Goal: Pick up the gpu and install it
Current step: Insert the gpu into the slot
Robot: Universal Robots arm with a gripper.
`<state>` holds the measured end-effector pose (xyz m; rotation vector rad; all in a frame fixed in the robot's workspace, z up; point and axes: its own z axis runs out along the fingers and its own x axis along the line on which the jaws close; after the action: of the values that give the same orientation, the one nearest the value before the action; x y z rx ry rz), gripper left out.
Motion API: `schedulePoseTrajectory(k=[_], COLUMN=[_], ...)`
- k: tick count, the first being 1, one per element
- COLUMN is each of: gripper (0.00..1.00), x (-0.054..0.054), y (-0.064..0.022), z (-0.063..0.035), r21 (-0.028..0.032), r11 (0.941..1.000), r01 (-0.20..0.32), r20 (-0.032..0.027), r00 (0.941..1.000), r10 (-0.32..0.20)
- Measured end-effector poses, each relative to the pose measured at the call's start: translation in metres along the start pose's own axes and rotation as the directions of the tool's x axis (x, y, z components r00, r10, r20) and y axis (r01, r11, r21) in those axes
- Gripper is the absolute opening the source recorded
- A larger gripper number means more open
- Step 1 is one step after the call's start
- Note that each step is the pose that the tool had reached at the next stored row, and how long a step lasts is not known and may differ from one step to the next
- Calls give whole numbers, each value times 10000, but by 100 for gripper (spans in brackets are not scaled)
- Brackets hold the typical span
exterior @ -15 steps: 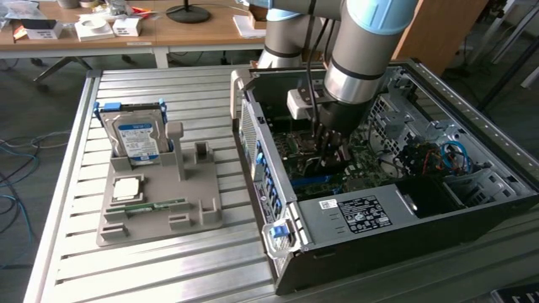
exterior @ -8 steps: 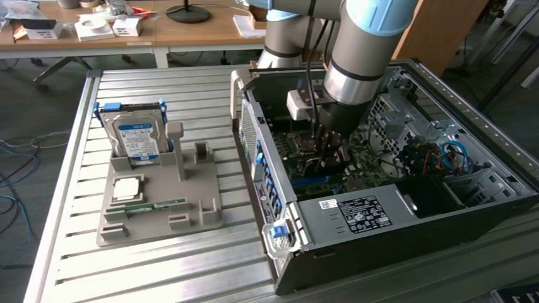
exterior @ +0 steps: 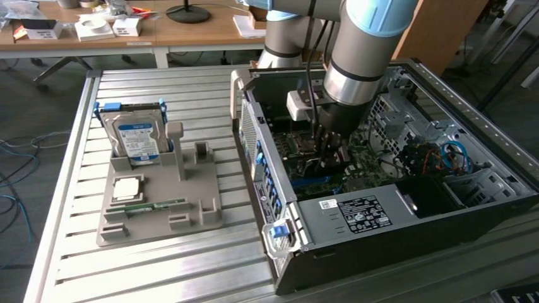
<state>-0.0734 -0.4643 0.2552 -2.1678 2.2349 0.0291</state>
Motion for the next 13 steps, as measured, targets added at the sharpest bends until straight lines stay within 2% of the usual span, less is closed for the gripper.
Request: schedulePoseTrajectory(k=[13], gripper=[26], x=[1], y=[4], z=[21], r21=[2], r11=[10000], r01=[2], r20=[3], r00=[10000], r10=[-2])
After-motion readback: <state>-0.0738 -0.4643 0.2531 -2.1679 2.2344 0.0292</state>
